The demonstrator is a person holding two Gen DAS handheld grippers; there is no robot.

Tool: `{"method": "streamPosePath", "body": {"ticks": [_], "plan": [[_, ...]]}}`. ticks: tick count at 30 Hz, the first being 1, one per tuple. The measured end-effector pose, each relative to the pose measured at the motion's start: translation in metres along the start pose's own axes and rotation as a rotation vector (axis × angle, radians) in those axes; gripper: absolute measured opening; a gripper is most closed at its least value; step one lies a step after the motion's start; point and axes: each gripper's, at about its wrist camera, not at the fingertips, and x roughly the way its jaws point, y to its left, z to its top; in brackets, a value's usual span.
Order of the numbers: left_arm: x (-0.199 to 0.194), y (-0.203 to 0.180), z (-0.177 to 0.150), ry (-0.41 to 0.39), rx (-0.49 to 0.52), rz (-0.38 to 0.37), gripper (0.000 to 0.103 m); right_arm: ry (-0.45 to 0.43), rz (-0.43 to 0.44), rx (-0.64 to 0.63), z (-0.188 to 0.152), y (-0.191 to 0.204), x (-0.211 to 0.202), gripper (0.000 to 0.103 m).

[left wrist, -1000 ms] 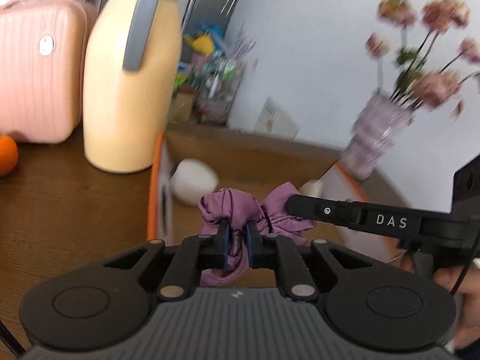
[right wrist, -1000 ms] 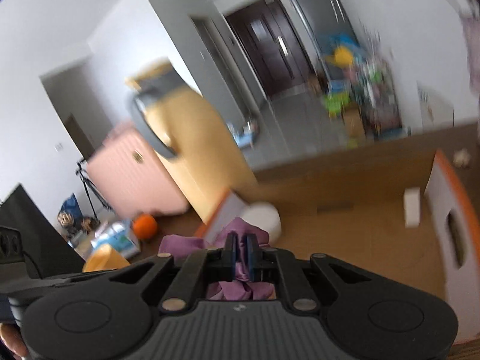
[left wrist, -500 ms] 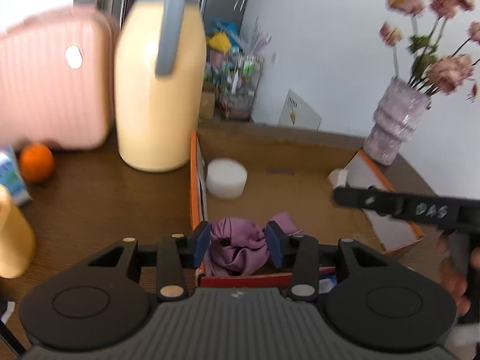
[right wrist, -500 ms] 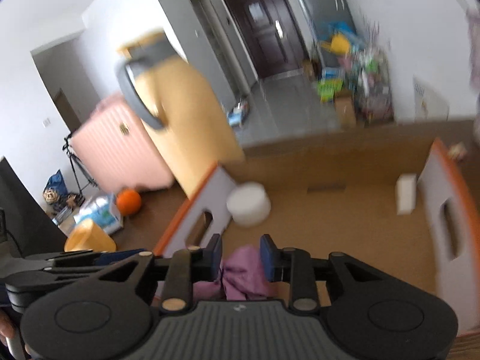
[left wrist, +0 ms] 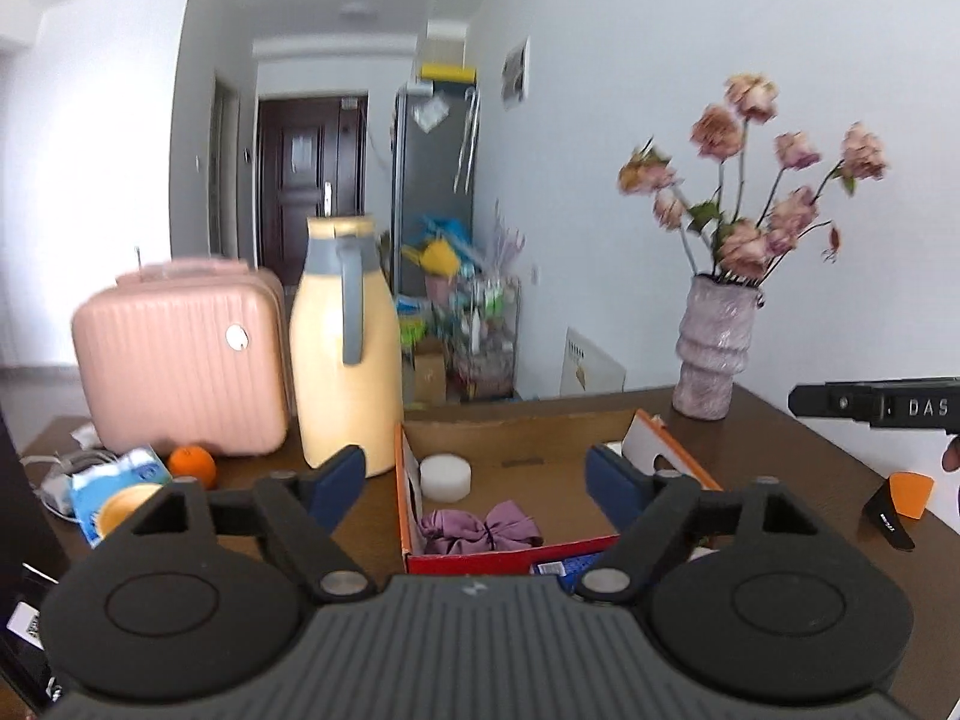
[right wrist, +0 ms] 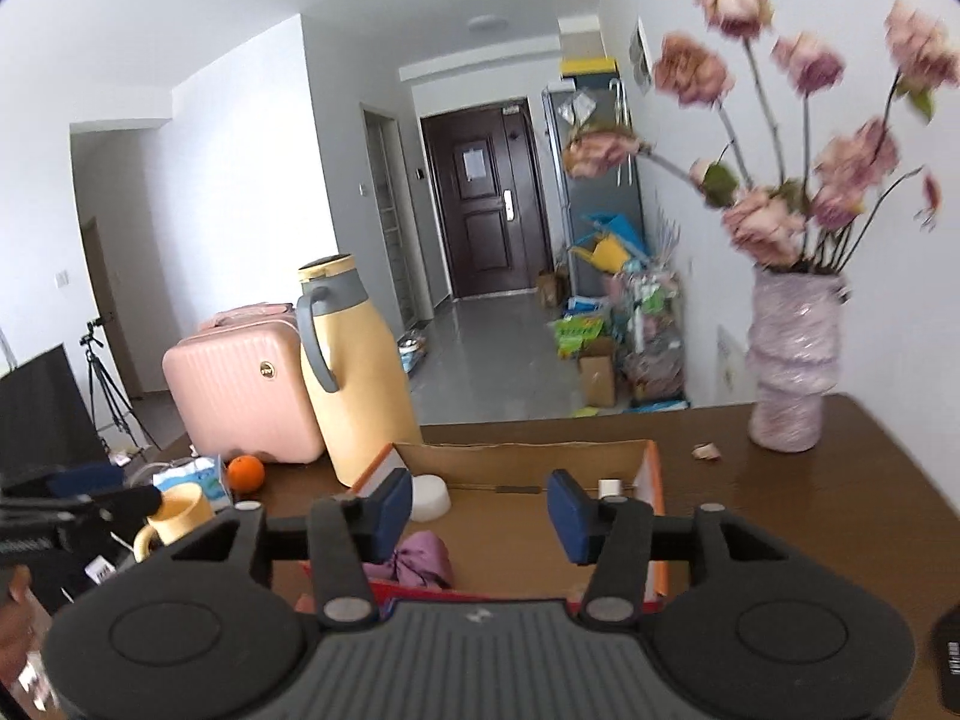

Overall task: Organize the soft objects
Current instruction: 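Withdraw both grippers back over the soft items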

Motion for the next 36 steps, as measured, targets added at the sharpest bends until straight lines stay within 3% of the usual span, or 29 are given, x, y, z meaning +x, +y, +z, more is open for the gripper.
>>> {"method": "streamPosePath", "body": {"ticks": [6, 12, 16, 19, 21, 26, 36], "plan": [[-0.057, -0.012, -0.041, -0.045, 0.026, 0.057, 0.091, -0.067, -0.052, -0.063, -0.039, 0.014, -0.054, 0.064], [-0.126, -0.022, -0.122, -0.096, 0.035, 0.071, 0.1, -0.175, -0.097, -0.136, -0.122, 0.034, -0.122, 0.079], [-0.161, -0.027, -0.177, -0.063, 0.022, 0.111, 0.1, -0.173, -0.046, -0.118, -0.189, 0.044, -0.161, 0.084], [-0.18, -0.024, -0.209, 0.002, 0.001, 0.074, 0.101, -0.13, -0.063, -0.08, -0.24, 0.047, -0.185, 0.084], [-0.185, -0.022, -0.222, 0.041, -0.012, 0.092, 0.102, -0.084, -0.05, -0.054, -0.267, 0.047, -0.198, 0.084], [-0.181, -0.02, -0.23, 0.069, -0.018, 0.086, 0.102, -0.079, -0.054, -0.088, -0.281, 0.054, -0.219, 0.084], [-0.152, -0.014, -0.219, 0.106, -0.052, 0.074, 0.101, -0.043, -0.048, -0.054, -0.271, 0.052, -0.191, 0.082]]}}
